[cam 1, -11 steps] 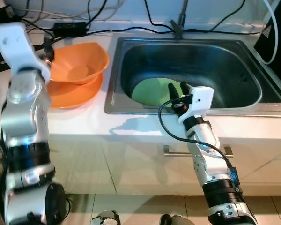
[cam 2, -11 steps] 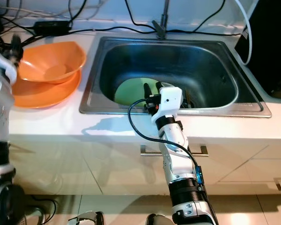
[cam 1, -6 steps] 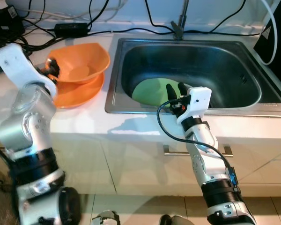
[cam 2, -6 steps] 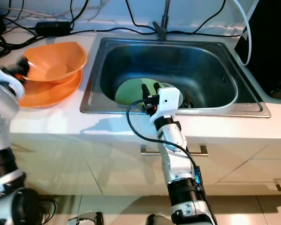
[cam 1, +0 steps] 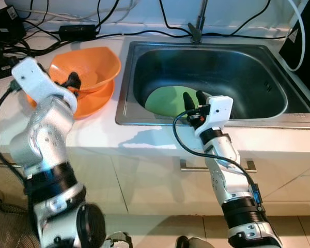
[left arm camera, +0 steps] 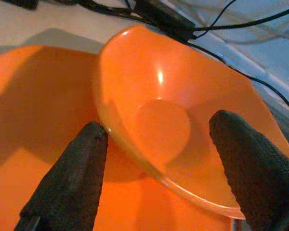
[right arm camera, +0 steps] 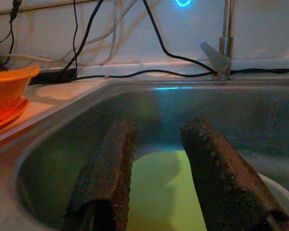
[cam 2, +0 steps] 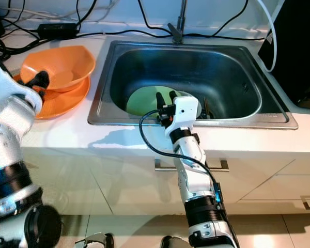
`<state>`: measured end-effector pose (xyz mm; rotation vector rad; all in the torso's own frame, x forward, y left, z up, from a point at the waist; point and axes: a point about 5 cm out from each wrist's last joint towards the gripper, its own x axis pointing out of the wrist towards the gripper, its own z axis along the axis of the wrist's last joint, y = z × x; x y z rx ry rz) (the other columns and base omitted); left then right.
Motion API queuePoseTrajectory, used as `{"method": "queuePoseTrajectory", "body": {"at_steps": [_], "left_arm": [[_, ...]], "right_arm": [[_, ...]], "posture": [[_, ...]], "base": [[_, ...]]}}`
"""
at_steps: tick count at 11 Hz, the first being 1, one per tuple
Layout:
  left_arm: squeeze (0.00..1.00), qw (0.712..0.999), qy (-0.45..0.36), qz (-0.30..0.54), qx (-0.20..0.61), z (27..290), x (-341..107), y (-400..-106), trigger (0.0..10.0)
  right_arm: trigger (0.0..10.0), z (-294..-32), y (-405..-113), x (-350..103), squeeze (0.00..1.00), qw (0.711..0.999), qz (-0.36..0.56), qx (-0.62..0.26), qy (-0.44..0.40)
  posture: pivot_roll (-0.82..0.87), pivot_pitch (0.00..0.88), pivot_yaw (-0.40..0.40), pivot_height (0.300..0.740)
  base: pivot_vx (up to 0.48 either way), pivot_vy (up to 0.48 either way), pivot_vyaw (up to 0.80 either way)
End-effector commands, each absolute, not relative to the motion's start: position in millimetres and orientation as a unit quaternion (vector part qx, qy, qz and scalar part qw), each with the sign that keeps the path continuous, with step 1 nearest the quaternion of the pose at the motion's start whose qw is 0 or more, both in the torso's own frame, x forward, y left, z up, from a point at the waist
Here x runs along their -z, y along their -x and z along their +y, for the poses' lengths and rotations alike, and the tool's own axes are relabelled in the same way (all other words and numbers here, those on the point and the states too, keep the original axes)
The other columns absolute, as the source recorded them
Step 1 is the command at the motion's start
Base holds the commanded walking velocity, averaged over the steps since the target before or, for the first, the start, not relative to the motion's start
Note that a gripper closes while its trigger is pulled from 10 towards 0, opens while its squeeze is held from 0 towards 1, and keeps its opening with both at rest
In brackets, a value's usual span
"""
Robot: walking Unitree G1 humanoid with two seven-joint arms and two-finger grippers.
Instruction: Kitchen organization
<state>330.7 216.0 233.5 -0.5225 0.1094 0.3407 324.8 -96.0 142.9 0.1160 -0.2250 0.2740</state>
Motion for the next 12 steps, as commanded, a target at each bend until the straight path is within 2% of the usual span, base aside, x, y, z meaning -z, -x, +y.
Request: {"method": "queuePoseTrajectory", "body": {"at_steps": [1, 6, 7, 8, 12], "left_arm": [[0.00, 0.945, 0.267, 0.064, -0.177, 217, -230, -334, 10.0], [0.00, 0.939, 0.274, 0.078, -0.191, 225, -219, -348, 10.0], [0.00, 0.938, 0.275, 0.077, -0.195, 226, -216, -350, 3.8], [0.00, 0.937, 0.278, 0.076, -0.197, 226, -215, -351, 0.0], [0.00, 0.934, 0.289, 0.078, -0.195, 222, -209, -356, 0.0]], "right_arm": [[10.0, -96, -324, -133, 0.00, 0.985, -0.089, -0.138, -0.061], [10.0, -97, -324, -133, 0.00, 0.985, -0.087, -0.138, -0.059], [10.0, -97, -324, -132, 0.00, 0.985, -0.087, -0.139, -0.058], [10.0, -98, -324, -132, 0.00, 0.985, -0.087, -0.138, -0.057], [10.0, -98, -324, -132, 0.00, 0.985, -0.088, -0.138, -0.054]], "posture": [[0.11, 0.091, 0.017, 0.740], [0.10, 0.093, 0.015, 0.740], [0.10, 0.090, 0.014, 0.740], [0.09, 0.087, 0.013, 0.740], [0.08, 0.064, 0.014, 0.740]], "base": [[0.000, 0.000, 0.00], [0.000, 0.000, 0.00], [0.000, 0.000, 0.00], [0.000, 0.000, 0.00], [0.000, 0.000, 0.00]]}}
